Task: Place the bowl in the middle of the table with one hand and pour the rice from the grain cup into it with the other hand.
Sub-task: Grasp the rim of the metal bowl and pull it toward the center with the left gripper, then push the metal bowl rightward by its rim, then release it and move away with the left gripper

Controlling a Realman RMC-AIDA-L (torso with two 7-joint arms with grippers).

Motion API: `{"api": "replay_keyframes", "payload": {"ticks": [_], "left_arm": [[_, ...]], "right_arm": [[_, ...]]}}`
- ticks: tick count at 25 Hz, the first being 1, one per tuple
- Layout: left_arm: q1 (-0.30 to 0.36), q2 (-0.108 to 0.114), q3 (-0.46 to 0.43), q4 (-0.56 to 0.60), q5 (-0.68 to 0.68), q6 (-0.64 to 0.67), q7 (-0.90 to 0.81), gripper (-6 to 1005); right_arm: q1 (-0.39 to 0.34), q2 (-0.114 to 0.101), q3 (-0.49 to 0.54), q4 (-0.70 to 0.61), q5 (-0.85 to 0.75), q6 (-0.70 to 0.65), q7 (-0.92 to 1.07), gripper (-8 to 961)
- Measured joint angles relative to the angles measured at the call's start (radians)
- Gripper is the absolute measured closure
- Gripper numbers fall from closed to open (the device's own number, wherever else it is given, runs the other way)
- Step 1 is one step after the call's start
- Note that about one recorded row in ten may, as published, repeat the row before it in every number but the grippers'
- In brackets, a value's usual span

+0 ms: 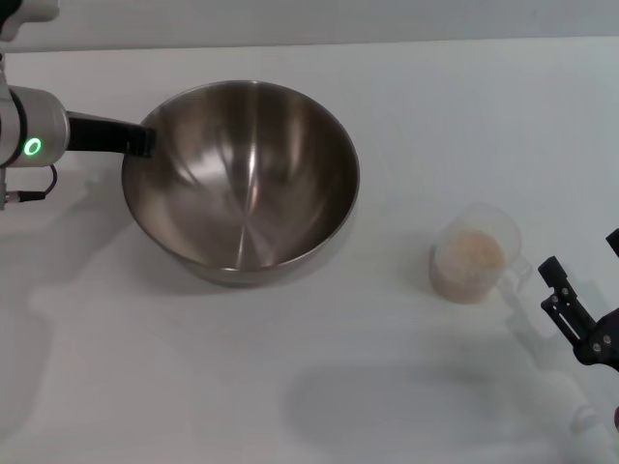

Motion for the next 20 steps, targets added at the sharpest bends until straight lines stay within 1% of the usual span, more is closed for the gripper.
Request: {"api": "replay_keyframes", "payload": {"ticks": [4,5,6,10,12,17,20], "left_arm": [[-0.012,0.000,-0.047,0.010,-0.020,-0.038,0.011,952],[-0.012,0.000,-0.047,0.010,-0.020,-0.038,0.011,952],[-0.026,0.000,-0.096,0.034,-0.049,-0.070,0.031,953],[-0.035,0.001,-0.179,0.064,-0.141,-0.129,0.101,954],[-0.028,0.001,-0.196,0.064,-0.165,-0.148,0.121,955],[-0.005,0.001,-0.201,0.044,-0.182,-0.191,0.138,956],[-0.005,0.002,-0.228,0.050,-0.225,-0.239,0.179,955]], "right_arm": [[0.000,0.000,0.000,0.000,0.000,0.000,0.001,185],[0.000,0.000,0.000,0.000,0.000,0.000,0.001,185],[0.000,0.000,0.000,0.000,0.000,0.001,0.001,185],[0.001,0.000,0.000,0.000,0.000,0.002,0.001,185],[0.001,0.001,0.000,0.000,0.000,0.004,0.001,185],[0.002,0.001,-0.008,0.000,0.000,0.010,0.001,185],[0.005,0.001,-0.012,0.000,0.000,0.015,0.001,185]]}}
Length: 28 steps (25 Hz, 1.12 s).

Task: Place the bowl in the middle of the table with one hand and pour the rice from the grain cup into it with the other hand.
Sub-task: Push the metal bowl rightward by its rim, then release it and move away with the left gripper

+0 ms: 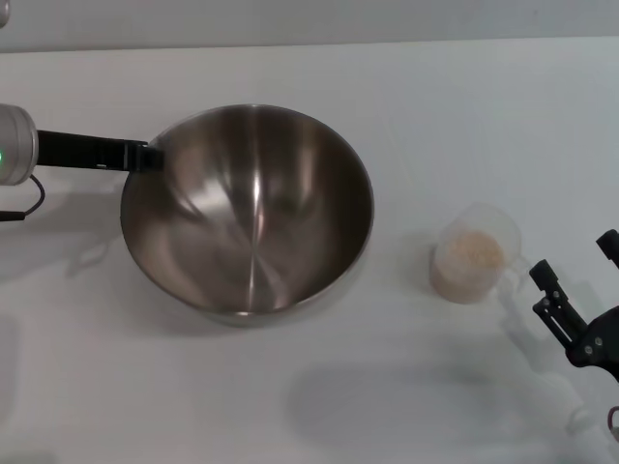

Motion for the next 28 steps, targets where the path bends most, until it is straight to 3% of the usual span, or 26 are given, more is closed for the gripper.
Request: {"api": "replay_keyframes", "payload": {"ticks": [10,16,28], "left_arm": [[0.072,-0.005,-0.014,-0.089,-0.016,-0.049,0.009,931],[0.123,-0.008,0.059,-0.126,-0.019,-0.055,-0.003,916],[0.143,-0.009,0.127,-0.157,-0.023,-0.041,-0.009,888]], "right_arm": [[0.000,0.000,0.000,0.000,0.000,0.003,-0.003,185],[0.002,0.000,0.000,0.000,0.000,0.003,-0.005,185],[0.009,0.000,0.000,0.000,0.000,0.007,-0.008,185]]}}
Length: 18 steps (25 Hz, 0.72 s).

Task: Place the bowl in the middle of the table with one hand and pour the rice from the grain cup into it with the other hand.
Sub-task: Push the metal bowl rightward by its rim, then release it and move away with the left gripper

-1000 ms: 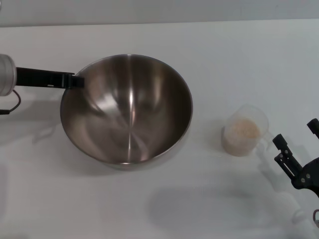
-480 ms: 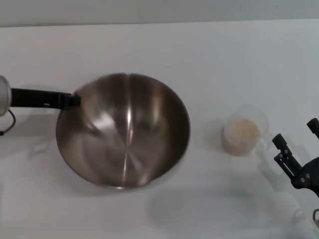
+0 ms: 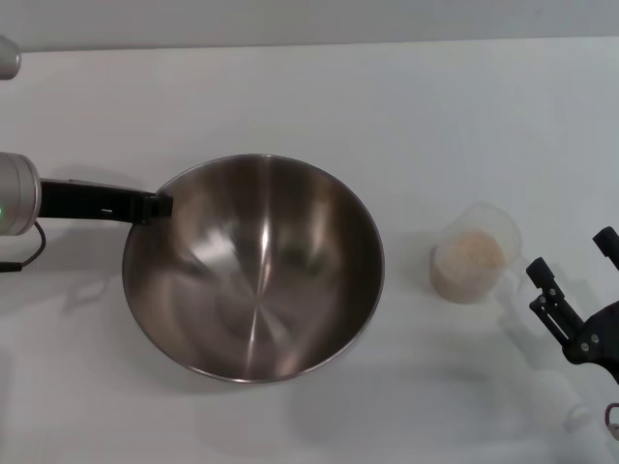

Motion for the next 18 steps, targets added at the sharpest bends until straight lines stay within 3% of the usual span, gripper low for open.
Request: {"api": "replay_keyframes", "payload": {"ticks": [10,15,18], "left_arm": [[-0.009,0.001,0.018,-0.008,-0.050,0.006,0.040,864],[-0.008,0.002,0.006,-0.032,-0.098,0.014,0.091,645],[0.034,0.002,0.016,-0.151,-0.095,0.120,0.164,585]], "right_arm": [[0.001,0.000,0.000,0.000,0.000,0.001,-0.001,185],[0.000,0.000,0.000,0.000,0.000,0.000,-0.001,186],[-0.002,0.000,0.000,0.000,0.000,-0.005,-0.001,186]]}}
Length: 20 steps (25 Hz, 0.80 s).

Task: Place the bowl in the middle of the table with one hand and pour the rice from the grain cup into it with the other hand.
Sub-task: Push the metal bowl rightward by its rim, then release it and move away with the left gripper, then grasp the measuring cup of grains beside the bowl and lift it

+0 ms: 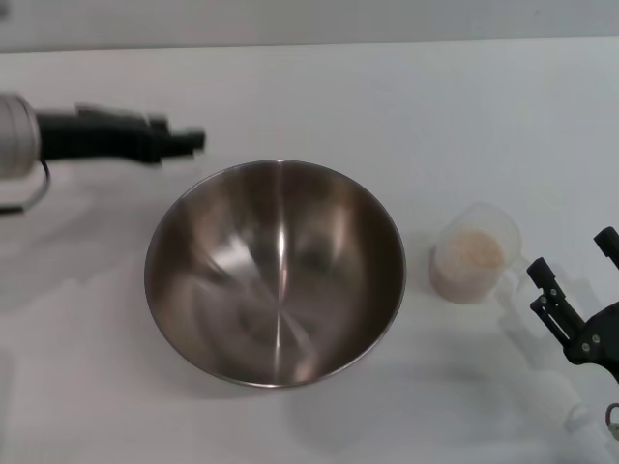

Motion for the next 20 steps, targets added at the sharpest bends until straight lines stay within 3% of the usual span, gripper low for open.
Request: {"api": "replay_keyframes", "payload": {"ticks": [1,4,5,6,8,9,10,11,14,15,16,20], "left_arm": [[0.000,0.000,0.000,0.000,0.000,0.000,0.000,565],[0.078,-0.002,0.067,-0.095,0.001,0.231,0.086,504],[0.167,-0.001,0.182,-0.133,-0.008,0.498,0.156,484],[0.200,0.000,0.233,-0.137,-0.009,0.612,0.185,464],[0.274,0.003,0.398,-0.114,0.004,0.958,0.259,420],[0.274,0.003,0.398,-0.114,0.004,0.958,0.259,396],[0.308,0.002,0.542,-0.037,0.039,1.283,0.293,372],[0.308,0.002,0.542,-0.037,0.039,1.283,0.293,348],[0.301,0.001,0.688,0.133,0.097,1.720,0.263,276],[0.285,0.000,0.746,0.250,0.123,1.967,0.195,276],[0.285,0.000,0.746,0.250,0.123,1.967,0.195,275],[0.264,0.002,0.763,0.459,0.143,2.242,-0.093,271]], "right_arm": [[0.000,0.000,0.000,0.000,0.000,0.000,0.000,186],[0.000,0.000,0.000,0.000,0.000,-0.002,0.000,186],[-0.002,0.000,0.000,0.000,0.000,-0.003,-0.001,186],[-0.003,0.000,0.000,0.000,0.000,-0.003,-0.001,186],[-0.004,0.000,0.000,0.000,0.000,-0.003,-0.001,186],[-0.004,0.000,0.000,0.000,0.000,-0.003,-0.001,186],[-0.006,0.001,-0.003,0.000,0.000,-0.008,-0.002,186],[-0.006,0.001,-0.003,0.000,0.000,-0.008,-0.002,186],[-0.021,0.001,-0.031,0.000,0.000,-0.038,-0.004,186],[-0.033,0.001,-0.048,0.000,0.000,-0.054,-0.006,186],[-0.047,0.001,-0.059,0.000,0.000,-0.067,-0.012,186],[-0.132,0.004,-0.069,0.039,0.017,-0.084,-0.119,186]]}}
